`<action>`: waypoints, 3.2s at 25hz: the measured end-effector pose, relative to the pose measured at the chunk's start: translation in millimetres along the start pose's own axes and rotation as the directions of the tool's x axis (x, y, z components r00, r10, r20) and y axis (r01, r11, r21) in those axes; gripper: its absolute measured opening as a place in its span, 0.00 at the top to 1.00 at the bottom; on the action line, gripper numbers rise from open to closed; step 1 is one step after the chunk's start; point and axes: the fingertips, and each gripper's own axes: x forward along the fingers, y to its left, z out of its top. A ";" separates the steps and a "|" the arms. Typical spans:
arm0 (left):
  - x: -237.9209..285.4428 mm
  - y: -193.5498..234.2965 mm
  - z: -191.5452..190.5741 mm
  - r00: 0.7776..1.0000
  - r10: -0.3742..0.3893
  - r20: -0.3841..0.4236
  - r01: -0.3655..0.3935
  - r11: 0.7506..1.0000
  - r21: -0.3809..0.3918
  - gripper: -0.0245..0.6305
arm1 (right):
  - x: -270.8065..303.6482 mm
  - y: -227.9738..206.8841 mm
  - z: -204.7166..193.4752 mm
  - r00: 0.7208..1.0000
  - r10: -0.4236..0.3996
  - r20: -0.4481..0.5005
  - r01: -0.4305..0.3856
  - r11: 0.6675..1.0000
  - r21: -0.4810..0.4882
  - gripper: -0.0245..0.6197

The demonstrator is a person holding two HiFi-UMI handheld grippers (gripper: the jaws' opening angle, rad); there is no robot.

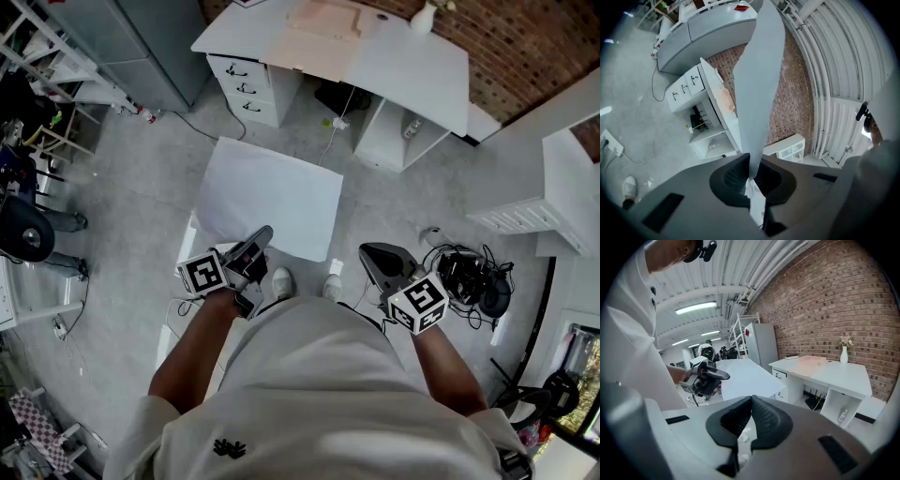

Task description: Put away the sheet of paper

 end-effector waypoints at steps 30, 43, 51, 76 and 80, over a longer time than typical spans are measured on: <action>214.0 -27.4 141.6 0.985 -0.169 -0.032 0.169 0.986 -0.006 0.93 | 50.4 -208.6 86.5 0.990 -0.125 0.073 0.121 0.991 0.053 0.92; 290.8 11.4 284.9 0.985 -0.152 -0.076 0.150 0.988 -0.037 0.93 | 162.7 -265.2 153.8 0.987 -0.155 0.043 0.152 0.986 0.075 0.92; 382.2 13.9 325.6 0.985 -0.162 -0.052 0.159 0.986 -0.055 0.93 | 183.1 -363.5 176.8 0.992 -0.114 0.056 0.109 0.991 0.078 0.92; 579.4 71.2 484.9 0.995 -0.071 -0.076 0.060 0.988 -0.143 0.93 | 252.9 -569.7 255.5 0.981 -0.186 0.061 0.174 0.971 0.164 0.92; 598.3 92.0 509.1 0.992 -0.067 -0.106 0.049 0.985 -0.165 0.93 | 273.0 -578.7 266.8 0.973 -0.226 0.043 0.215 0.959 0.183 0.92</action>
